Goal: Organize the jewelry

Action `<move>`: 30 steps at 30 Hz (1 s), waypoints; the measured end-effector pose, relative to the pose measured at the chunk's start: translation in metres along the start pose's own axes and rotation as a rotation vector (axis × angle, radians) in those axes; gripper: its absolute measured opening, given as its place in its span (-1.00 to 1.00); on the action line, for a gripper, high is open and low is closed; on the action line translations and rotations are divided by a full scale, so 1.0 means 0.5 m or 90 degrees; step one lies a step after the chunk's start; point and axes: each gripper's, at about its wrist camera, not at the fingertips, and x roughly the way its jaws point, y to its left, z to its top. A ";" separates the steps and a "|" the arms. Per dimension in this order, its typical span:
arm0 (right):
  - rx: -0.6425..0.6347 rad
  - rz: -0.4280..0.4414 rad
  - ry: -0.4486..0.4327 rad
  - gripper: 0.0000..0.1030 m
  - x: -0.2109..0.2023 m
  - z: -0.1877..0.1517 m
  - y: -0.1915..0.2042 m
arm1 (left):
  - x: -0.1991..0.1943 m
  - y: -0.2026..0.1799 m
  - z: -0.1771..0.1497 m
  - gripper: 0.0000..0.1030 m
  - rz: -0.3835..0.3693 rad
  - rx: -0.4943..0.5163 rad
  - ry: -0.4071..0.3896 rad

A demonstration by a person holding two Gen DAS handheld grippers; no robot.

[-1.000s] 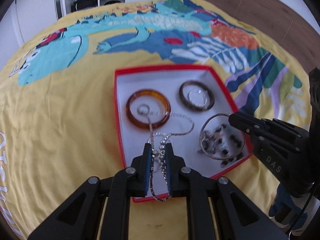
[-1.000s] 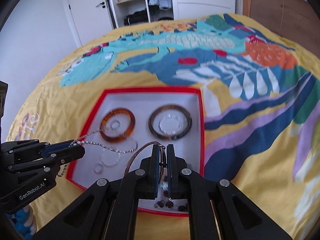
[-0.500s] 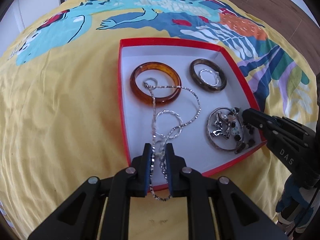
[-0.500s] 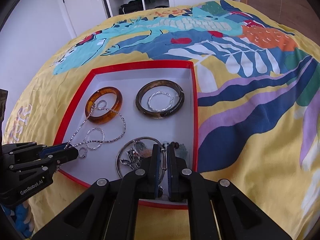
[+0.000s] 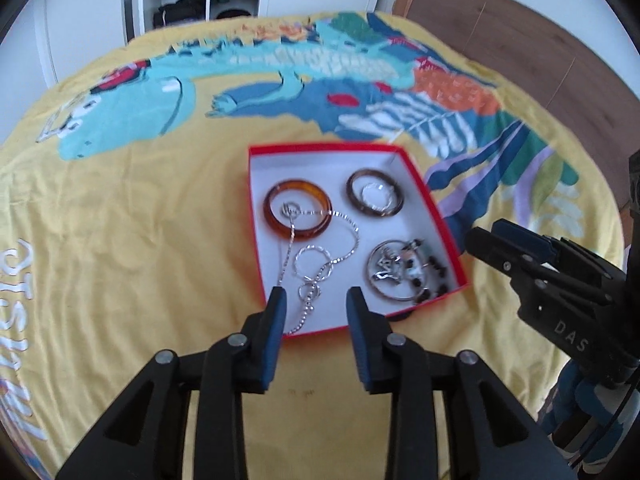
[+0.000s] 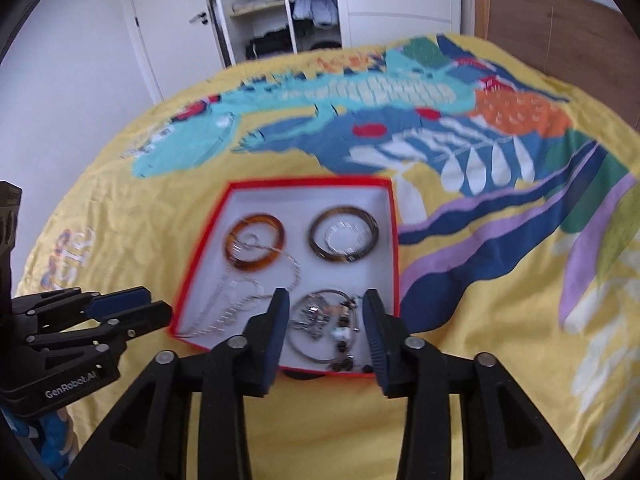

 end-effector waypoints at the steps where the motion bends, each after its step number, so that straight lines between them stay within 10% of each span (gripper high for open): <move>1: -0.003 0.001 -0.008 -0.12 -0.018 0.004 0.008 | -0.022 0.000 -0.001 -0.39 0.001 -0.001 -0.009; 30: -0.070 0.043 -0.166 0.86 -0.446 -0.105 0.259 | -0.582 0.086 -0.250 -0.06 0.190 -0.077 -0.227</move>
